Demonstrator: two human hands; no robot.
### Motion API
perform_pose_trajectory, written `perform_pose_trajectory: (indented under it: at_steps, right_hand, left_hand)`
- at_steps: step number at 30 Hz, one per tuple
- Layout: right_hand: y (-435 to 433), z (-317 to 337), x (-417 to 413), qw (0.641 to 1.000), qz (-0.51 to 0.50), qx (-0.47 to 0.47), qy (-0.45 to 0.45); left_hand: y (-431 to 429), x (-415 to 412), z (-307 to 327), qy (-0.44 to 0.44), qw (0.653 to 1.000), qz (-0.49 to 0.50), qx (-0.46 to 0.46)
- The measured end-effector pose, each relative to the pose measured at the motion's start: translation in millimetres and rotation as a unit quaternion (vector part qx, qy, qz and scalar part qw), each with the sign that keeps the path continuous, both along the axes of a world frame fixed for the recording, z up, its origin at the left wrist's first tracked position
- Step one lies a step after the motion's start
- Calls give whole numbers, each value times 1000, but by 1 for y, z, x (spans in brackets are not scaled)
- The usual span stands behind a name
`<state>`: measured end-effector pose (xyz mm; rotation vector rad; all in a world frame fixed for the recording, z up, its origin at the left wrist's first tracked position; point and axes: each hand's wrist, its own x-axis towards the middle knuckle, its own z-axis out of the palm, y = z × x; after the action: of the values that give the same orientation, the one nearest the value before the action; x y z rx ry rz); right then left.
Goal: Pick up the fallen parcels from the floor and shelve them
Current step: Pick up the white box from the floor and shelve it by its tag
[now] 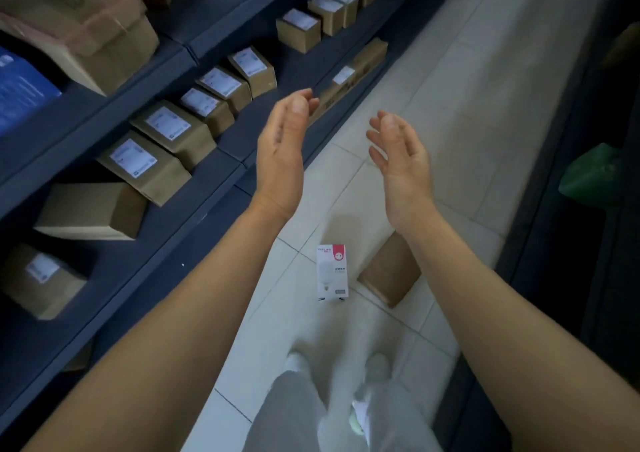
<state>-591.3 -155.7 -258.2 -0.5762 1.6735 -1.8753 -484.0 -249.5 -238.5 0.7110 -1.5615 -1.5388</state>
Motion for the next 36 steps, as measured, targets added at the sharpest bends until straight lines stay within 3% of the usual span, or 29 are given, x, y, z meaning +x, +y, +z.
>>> perform_pose_trajectory:
  at_steps: [7,16,25,30,36]
  right_hand:
    - [4,-146,-5,995,3,73,-62]
    - [17,-381,-9,969,-69,162,-176]
    - [2,-592,-27,946,-81,250,-188]
    - [-12,-668,-28,909,-26,368,-193]
    - [-5,-697,-24,862,23,457,-216]
  left_hand:
    - [17,-1,-144,-69,995,42,56]
    - [38,-3,-388,-164,975,41,146]
    - [26,-10,-606,-235,953,36,186]
    - [20,-7,-678,-332,911,-28,244]
    - [18,-3,-710,-405,858,-66,309]
